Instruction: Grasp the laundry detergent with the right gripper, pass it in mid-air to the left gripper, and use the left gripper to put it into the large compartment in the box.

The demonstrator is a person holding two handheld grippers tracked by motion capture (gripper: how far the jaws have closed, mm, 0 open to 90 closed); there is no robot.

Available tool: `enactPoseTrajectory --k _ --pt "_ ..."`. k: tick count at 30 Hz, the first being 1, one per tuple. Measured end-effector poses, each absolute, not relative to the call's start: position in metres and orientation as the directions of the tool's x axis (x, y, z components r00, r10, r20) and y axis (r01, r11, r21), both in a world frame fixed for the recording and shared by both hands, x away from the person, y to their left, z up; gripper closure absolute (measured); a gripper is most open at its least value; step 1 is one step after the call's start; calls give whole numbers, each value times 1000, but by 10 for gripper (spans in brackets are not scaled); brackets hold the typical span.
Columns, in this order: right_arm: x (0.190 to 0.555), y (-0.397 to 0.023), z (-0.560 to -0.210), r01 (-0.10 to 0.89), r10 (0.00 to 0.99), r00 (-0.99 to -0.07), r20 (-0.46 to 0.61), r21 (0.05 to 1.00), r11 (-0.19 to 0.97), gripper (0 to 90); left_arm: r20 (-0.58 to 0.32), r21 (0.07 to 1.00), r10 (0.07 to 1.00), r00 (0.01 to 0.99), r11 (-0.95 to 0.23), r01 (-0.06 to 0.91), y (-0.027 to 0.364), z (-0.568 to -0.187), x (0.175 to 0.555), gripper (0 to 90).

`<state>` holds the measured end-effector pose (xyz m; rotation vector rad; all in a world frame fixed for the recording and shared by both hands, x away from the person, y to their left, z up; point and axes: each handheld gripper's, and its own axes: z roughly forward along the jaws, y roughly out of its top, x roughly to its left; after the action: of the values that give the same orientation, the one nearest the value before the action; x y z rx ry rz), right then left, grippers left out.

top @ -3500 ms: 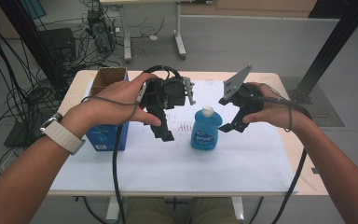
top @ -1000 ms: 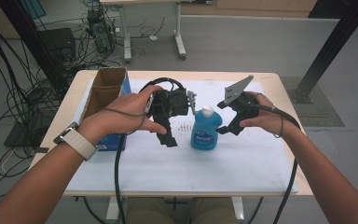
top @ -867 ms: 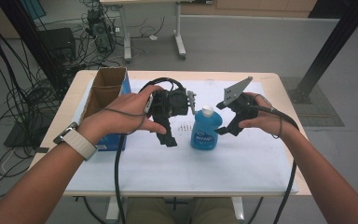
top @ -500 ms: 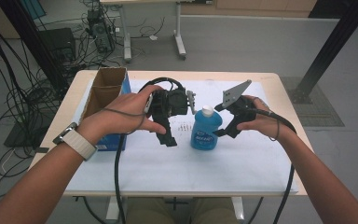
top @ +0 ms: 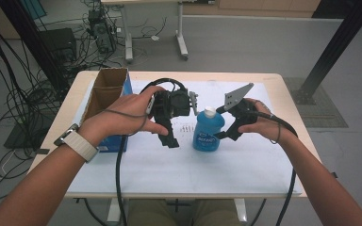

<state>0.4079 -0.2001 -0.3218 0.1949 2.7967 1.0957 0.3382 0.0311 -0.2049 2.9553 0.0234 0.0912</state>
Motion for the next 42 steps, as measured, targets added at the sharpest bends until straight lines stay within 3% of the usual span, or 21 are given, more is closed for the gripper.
enactPoseTrajectory --k 42 --pt "412 -198 -342 85 178 -982 -65 688 721 59 55 190 33 998 -982 22 34 -206 340 78"
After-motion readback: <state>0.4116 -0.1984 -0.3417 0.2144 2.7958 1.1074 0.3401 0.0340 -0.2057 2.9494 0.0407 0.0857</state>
